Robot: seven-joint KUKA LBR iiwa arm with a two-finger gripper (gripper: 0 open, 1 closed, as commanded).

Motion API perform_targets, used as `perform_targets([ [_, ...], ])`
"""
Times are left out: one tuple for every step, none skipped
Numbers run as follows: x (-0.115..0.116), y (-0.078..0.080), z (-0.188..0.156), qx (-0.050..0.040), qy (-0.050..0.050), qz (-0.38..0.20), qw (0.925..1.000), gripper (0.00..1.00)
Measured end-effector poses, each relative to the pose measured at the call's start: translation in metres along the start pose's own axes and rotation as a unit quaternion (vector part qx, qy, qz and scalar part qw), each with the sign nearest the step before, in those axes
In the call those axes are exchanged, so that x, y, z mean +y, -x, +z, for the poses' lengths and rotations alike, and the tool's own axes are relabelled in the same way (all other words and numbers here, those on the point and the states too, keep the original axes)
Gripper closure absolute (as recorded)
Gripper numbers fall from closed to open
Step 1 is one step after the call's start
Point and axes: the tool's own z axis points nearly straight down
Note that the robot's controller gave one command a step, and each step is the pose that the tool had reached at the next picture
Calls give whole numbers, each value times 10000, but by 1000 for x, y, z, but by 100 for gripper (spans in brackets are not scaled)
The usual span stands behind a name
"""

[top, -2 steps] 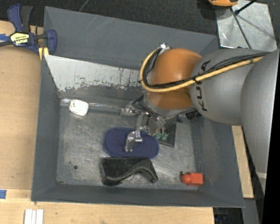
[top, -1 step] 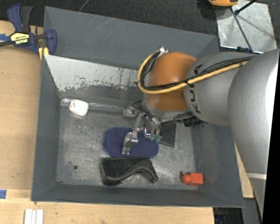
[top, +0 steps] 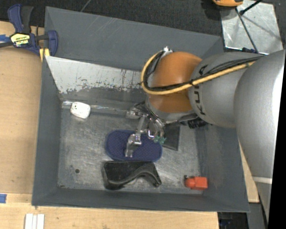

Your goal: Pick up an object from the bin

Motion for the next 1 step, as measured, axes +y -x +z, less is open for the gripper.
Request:
perform_targets([
  [1,1,-2,-2,4,-1,10000,100],
])
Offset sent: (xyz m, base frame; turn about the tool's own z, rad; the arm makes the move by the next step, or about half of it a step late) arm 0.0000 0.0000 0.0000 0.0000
